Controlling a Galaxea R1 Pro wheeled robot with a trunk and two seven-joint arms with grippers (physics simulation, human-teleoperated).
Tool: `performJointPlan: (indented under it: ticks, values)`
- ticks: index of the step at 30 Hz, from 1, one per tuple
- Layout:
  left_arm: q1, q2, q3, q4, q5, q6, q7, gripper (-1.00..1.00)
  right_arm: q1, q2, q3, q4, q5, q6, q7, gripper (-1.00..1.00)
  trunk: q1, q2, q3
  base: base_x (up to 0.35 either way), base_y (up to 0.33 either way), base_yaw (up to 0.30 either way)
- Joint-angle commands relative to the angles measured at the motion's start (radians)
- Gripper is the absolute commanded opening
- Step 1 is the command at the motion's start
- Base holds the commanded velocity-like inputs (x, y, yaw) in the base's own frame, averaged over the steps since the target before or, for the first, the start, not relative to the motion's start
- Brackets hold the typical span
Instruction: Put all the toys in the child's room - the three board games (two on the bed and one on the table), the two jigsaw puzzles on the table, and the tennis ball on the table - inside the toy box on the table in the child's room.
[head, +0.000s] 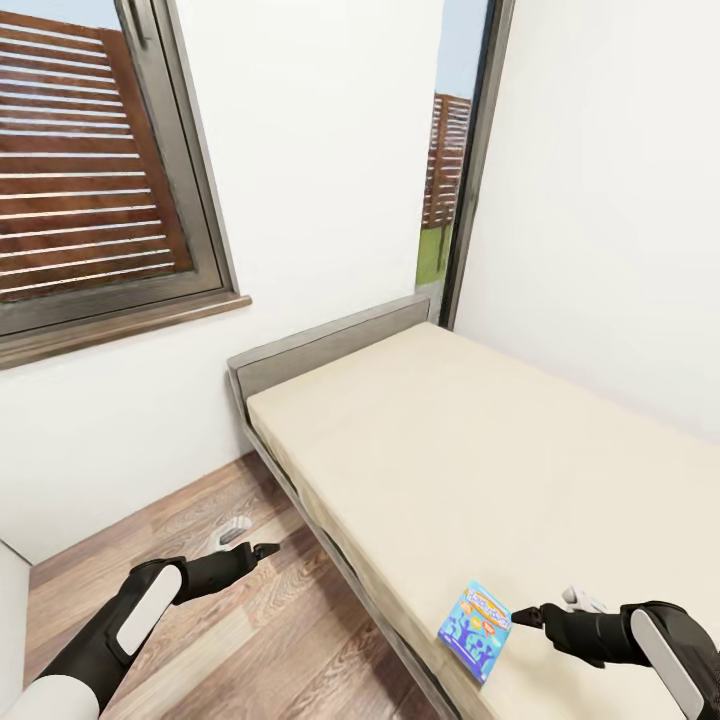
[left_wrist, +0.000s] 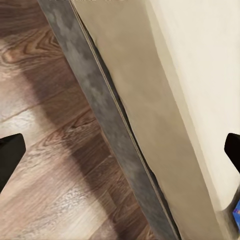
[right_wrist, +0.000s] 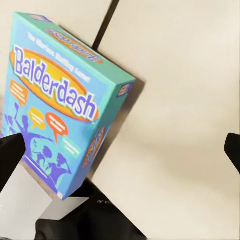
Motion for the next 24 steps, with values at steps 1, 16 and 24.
performJointPlan:
  ticks: [1,16,24]
  values:
    - [-0.001,0.001,-0.002,0.0,0.002,0.002,-0.001,1.0,-0.001,0.002,-0.002,-0.002,0.009,0.004,0.01,1.0,0.0,0.0,-0.001,0.0,0.0,0.0]
    - [-0.001,0.001,0.0,0.0,0.003,0.002,-0.002,1.0,-0.007,0.01,0.001,-0.014,0.008,0.0,0.033,1.0,0.0,0.0,-0.001,0.0,0.0,0.0]
    - [-0.001,0.001,0.0,0.0,0.003,0.002,-0.002,1.0,-0.009,0.01,0.002,-0.03,0.009,-0.032,0.065,1.0,0.0,0.0,-0.001,0.0,0.0,0.0]
